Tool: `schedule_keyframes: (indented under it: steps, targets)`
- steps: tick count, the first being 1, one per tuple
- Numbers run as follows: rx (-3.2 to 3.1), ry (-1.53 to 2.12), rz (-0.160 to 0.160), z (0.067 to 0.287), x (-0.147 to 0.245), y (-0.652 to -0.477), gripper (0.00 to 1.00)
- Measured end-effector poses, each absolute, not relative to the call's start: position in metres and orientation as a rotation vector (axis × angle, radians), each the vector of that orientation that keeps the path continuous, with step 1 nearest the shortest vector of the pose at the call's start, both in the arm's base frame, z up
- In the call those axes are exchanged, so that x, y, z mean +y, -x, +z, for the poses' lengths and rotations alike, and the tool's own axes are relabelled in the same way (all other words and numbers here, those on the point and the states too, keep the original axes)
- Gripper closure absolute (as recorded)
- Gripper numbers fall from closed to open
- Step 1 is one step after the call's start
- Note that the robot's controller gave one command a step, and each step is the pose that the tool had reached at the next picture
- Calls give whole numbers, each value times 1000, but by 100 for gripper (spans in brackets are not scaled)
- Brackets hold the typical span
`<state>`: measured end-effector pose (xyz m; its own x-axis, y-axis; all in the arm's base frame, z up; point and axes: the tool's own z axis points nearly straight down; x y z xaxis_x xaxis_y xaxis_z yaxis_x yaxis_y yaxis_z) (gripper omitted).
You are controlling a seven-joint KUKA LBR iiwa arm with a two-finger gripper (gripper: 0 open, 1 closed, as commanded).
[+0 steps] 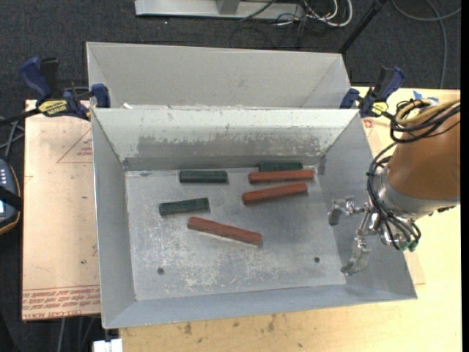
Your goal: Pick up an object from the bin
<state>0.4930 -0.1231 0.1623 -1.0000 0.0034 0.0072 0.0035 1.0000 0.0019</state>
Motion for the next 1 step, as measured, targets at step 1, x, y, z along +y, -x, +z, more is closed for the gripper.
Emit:
schedule_keyframes:
  steps: [1]
  targets:
    - [-3142, 0, -1, 166, -123, -495, 0]
